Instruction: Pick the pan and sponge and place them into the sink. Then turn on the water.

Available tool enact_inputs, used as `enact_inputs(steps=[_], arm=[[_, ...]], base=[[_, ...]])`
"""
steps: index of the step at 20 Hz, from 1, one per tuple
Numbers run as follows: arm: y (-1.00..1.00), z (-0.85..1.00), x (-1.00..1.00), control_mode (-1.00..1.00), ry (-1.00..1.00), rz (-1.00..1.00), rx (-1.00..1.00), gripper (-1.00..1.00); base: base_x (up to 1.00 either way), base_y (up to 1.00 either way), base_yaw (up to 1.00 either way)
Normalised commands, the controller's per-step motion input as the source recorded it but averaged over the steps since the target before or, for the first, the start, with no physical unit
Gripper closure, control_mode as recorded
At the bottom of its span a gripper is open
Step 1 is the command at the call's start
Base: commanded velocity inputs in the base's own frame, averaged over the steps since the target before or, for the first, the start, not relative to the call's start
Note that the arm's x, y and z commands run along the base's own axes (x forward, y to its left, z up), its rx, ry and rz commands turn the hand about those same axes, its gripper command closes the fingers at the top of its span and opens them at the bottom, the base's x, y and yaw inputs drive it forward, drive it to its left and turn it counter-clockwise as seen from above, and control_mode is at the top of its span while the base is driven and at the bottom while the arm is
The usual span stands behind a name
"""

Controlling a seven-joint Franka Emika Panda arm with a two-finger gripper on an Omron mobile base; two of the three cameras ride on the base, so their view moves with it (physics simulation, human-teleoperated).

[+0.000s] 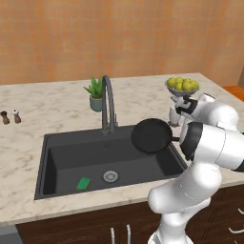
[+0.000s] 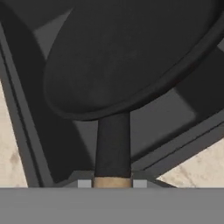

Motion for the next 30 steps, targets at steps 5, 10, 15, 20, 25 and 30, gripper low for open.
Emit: enact_inputs(steps=[5, 10, 15, 20, 25, 30], arm=[[0.76, 0.02, 0.33, -1.0, 0.0, 0.41, 0.19, 1.0], [0.77, -0.31, 0.14, -1.0, 0.0, 0.34, 0.0, 1.0], [0.35, -0.5, 0.06, -1.0, 0.0, 0.03, 0.0, 1.0], [0.38, -0.48, 0.08, -1.0, 0.0, 0.0, 0.0, 1.0], [0.52, -0.5, 0.0, -1.0, 0.0, 0.0, 0.0, 1.0], [0.08, -0.49, 0.0, -1.0, 0.0, 0.0, 0.0, 1.0]], base=[[0.0, 0.0, 0.0], [0.0, 0.0, 0.0], [0.0, 0.0, 0.0], [0.0, 0.0, 0.0], [0.0, 0.0, 0.0], [0.0, 0.0, 0.0]])
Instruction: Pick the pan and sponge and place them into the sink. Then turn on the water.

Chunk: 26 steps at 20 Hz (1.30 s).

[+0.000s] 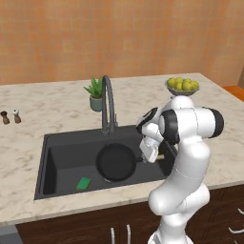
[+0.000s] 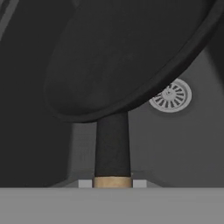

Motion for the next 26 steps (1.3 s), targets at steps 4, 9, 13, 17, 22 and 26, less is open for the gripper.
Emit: enact_inputs(steps=[4, 9, 13, 17, 22, 26], arm=[[0.08, -0.6, 0.0, -1.0, 0.0, 0.0, 0.0, 1.0], [0.14, -0.46, 0.01, -1.0, 0.0, 0.0, 0.0, 1.0], [0.18, -0.37, 0.01, -1.0, -0.06, -0.07, 0.0, 1.0], [0.05, -0.27, 0.08, -1.0, -0.01, -0.09, 0.0, 1.0], [0.03, -0.31, 0.13, -1.0, -0.01, -0.1, -0.07, 1.0], [0.1, -0.3, 0.28, -1.0, 0.0, -0.04, -0.11, 1.0]], base=[[0.0, 0.0, 0.0], [0.0, 0.0, 0.0], [0.0, 0.0, 0.0], [0.0, 0.0, 0.0], [0.0, 0.0, 0.0], [0.0, 0.0, 0.0]])
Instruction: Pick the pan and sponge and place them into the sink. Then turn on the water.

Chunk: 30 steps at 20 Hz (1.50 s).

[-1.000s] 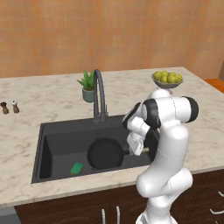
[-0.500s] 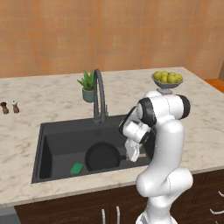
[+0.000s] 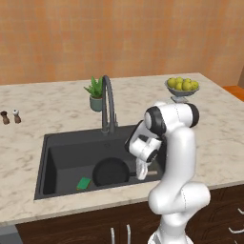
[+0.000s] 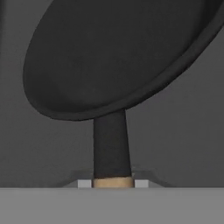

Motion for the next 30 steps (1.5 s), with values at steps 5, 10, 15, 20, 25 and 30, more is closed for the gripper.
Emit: enact_inputs(steps=[5, 10, 15, 20, 25, 30], arm=[[0.14, -0.29, 0.37, -1.0, -0.01, 0.02, -0.07, 1.0], [0.02, -0.46, 0.38, -1.0, -0.14, 0.0, -0.16, 1.0], [-0.16, -0.64, 0.53, -1.0, 0.0, 0.0, -0.35, 1.0], [-0.36, -0.63, 0.49, -1.0, 0.0, 0.0, -0.34, 1.0], [-0.03, -0.05, 0.32, -1.0, 0.17, 0.0, 0.0, -1.0], [-0.16, 0.07, 0.45, -1.0, 0.24, 0.0, 0.0, -1.0]], base=[[0.0, 0.0, 0.0], [0.0, 0.0, 0.0], [0.0, 0.0, 0.0], [0.0, 0.0, 0.0], [0.0, 0.0, 0.0], [0.0, 0.0, 0.0]])
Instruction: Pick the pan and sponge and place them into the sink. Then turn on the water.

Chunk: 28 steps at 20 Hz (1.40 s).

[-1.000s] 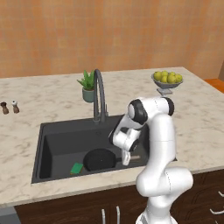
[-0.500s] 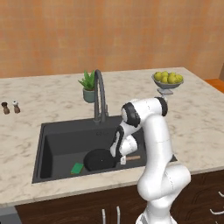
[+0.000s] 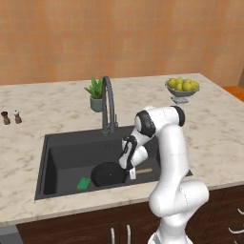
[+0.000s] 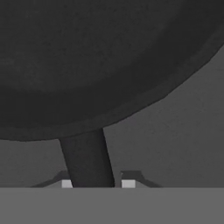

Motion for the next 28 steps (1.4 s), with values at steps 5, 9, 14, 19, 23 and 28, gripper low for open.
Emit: enact_inputs(steps=[5, 9, 14, 19, 23, 28], arm=[[-0.26, 0.23, 0.36, -1.0, 0.18, 0.0, 0.0, -1.0], [-0.22, 0.26, 0.01, -1.0, 0.0, 0.02, 0.01, -1.0], [-0.26, 0.45, -0.03, -1.0, -0.19, 0.05, 0.08, -1.0], [-0.31, 0.7, -0.19, -1.0, -0.17, 0.05, 0.11, -1.0], [-0.24, 0.8, -0.22, -1.0, -0.07, 0.0, 0.02, -1.0], [-0.15, 0.94, -0.11, -1.0, -0.01, -0.01, 0.0, -1.0]], base=[[0.0, 0.0, 0.0], [0.0, 0.0, 0.0], [0.0, 0.0, 0.0], [0.0, 0.0, 0.0], [0.0, 0.0, 0.0], [0.0, 0.0, 0.0]])
